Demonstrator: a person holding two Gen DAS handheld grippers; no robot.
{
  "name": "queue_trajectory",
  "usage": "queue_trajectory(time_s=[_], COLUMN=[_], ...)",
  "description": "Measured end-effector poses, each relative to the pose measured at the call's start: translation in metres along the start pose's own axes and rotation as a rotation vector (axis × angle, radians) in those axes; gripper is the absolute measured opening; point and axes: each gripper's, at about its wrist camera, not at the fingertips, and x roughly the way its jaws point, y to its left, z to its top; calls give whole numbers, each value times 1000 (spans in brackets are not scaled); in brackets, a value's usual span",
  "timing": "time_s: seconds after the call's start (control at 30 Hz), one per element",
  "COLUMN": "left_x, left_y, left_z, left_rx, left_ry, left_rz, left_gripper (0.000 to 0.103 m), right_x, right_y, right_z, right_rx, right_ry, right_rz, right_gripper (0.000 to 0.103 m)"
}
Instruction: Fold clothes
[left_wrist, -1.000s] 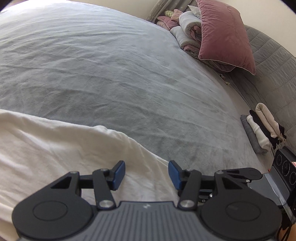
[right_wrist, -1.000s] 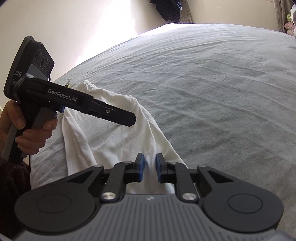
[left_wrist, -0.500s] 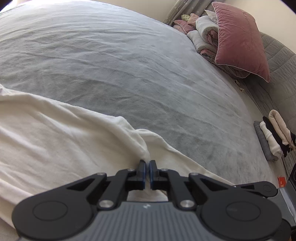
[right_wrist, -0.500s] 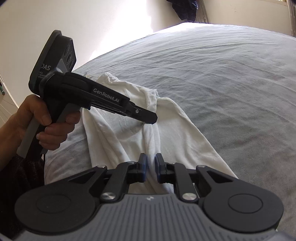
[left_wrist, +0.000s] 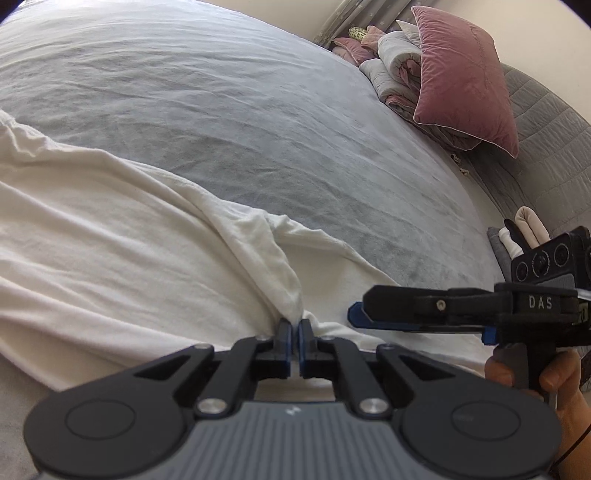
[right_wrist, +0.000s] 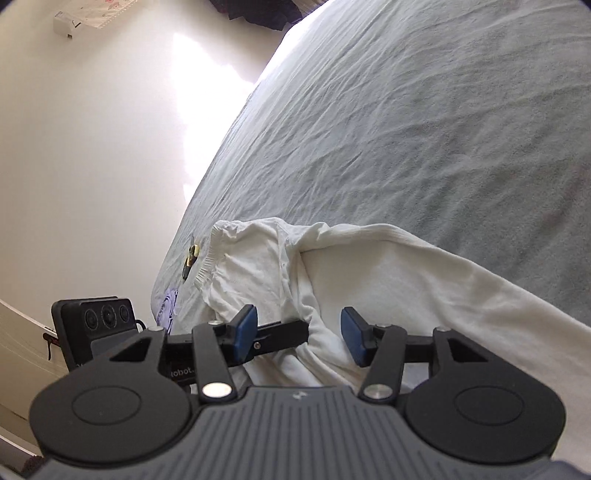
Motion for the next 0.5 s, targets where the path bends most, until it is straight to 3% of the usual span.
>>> queue_trajectory(time_s=[0.13,0.3,0.5], left_x=[0,0,-1], left_y=[-3,-3,1], left_z=[-3,-2,0], left_rx=[60,93,84], left_ry=[-5,7,25], left_rz=[-1,-22,-57], left_gripper=[6,9,20], right_x=[40,64,66], right_y=[3,11,7], right_z=[14,36,58], right_rx=[70,103,129], right_ry=[28,-9,-56], right_rz=[28,24,-13], right_gripper=[55,54,35])
